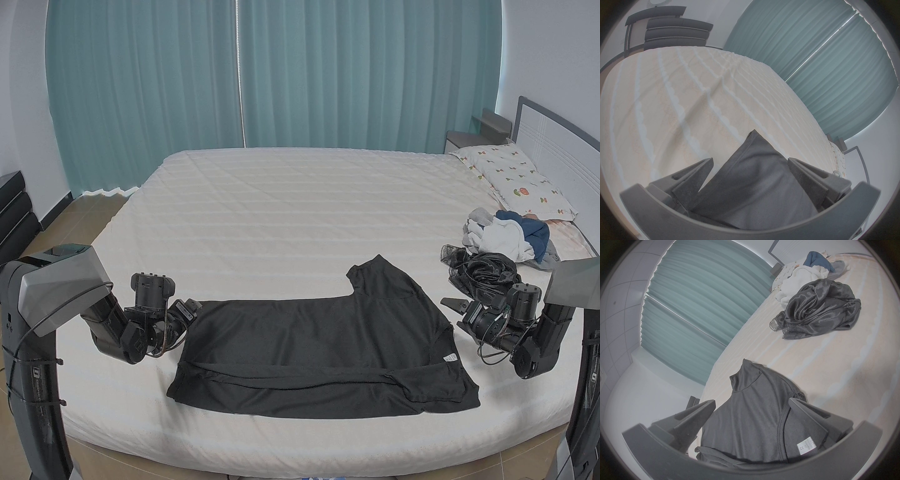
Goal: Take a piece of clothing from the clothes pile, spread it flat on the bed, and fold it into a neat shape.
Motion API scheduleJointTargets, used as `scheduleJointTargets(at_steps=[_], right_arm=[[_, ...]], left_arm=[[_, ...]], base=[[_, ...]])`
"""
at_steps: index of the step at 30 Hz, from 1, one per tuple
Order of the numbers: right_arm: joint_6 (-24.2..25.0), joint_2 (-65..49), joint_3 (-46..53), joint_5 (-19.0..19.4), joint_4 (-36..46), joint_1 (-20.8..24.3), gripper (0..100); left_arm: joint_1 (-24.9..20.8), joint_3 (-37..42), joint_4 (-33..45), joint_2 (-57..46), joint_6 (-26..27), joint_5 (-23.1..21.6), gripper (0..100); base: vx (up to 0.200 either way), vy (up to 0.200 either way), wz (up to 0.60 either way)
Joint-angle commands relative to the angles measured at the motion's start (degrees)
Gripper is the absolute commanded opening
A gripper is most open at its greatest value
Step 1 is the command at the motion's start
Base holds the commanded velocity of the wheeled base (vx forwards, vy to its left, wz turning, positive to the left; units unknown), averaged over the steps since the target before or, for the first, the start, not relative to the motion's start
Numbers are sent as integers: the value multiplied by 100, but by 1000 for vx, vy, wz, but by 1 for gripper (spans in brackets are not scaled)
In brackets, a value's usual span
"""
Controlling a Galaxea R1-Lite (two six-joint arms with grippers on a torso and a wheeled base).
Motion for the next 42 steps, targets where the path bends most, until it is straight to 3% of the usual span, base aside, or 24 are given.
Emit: scheduleJointTargets(at_steps=[1, 4, 6, 8, 21, 33, 40, 41, 42], right_arm=[[5, -38, 54, 12, -11, 23, 100], [-4, -47, 63, 3, -11, 32, 100], [-4, -30, 63, 12, -2, 50, 100], [-4, -38, 72, 3, -2, 50, 100], [-12, -12, 107, 3, -11, 67, 100], [-21, -3, 107, 3, -11, 67, 100], [-56, 5, 107, 3, -2, 67, 100], [-56, 5, 107, 3, -2, 67, 100], [-56, 5, 116, 3, -2, 76, 100]], left_arm=[[3, 255, 11, -266, 15, -29, 100], [-5, 545, 20, -521, 199, -187, 100], [-49, 1064, 28, -943, 612, -688, 100], [-164, 1257, 55, -1084, 656, -811, 100], [-761, 1354, 1250, -1251, 692, -803, 100], [-788, 1371, 1276, -1057, 885, -759, 100], [-735, 1275, 1250, -706, 1043, -425, 100], [-735, 1275, 1241, -697, 1052, -416, 0], [-726, 1231, 1241, -644, 1069, -354, 0]], base=[[0, 0, 0], [0, 0, 0], [0, 0, 0], [0, 0, 0], [0, 0, 0], [0, 0, 0], [0, 0, 0], [0, 0, 0], [0, 0, 0]])
